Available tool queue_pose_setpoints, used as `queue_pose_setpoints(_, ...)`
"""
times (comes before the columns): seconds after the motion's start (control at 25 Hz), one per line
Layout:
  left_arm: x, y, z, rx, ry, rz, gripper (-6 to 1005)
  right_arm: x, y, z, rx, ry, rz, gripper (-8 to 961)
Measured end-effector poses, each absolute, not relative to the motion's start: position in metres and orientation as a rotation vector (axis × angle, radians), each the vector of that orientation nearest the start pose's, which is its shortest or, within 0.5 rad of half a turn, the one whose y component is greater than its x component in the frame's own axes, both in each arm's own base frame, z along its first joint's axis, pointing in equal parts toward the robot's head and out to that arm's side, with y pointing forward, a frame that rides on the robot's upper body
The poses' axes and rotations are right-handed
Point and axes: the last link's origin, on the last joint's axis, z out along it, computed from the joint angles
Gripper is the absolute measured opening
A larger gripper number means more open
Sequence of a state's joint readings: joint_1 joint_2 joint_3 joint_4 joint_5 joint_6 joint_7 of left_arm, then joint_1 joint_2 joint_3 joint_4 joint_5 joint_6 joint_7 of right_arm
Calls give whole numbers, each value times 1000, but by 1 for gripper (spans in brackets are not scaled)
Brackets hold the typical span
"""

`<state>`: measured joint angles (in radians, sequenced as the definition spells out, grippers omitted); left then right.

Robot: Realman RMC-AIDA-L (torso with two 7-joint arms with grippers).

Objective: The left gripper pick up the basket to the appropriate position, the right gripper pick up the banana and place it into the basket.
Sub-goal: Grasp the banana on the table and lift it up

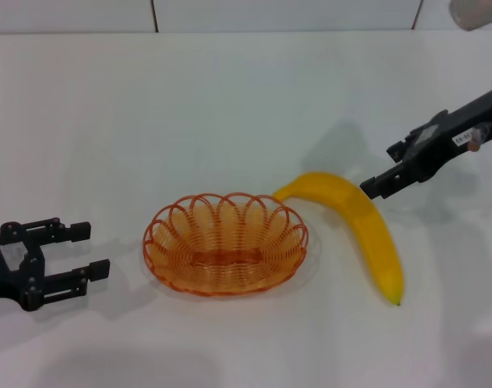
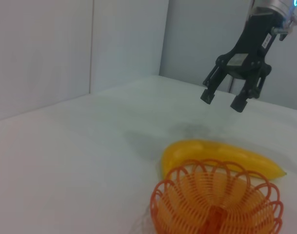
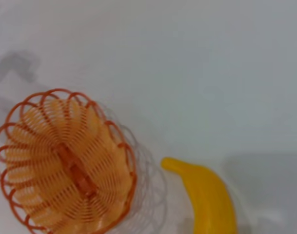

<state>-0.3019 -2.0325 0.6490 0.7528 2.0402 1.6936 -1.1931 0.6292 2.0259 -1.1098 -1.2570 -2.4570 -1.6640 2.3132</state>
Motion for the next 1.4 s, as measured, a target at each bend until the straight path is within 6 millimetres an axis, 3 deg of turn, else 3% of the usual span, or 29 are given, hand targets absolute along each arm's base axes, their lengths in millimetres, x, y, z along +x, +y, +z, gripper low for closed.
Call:
queue_pose_setpoints(0.32, -328, 261, 35, -2707, -526, -564, 679, 215, 360, 23, -2724, 1054, -306, 728)
queue_pose_setpoints(0.84, -327, 262, 35, -2709, -525, -566, 680, 227, 368, 4, -2699, 1092, -314, 723)
queue_pose_setpoints(1.4, -329, 259, 35, -2706, -535, -564, 679, 232, 368, -1, -2699, 1106, -321, 718)
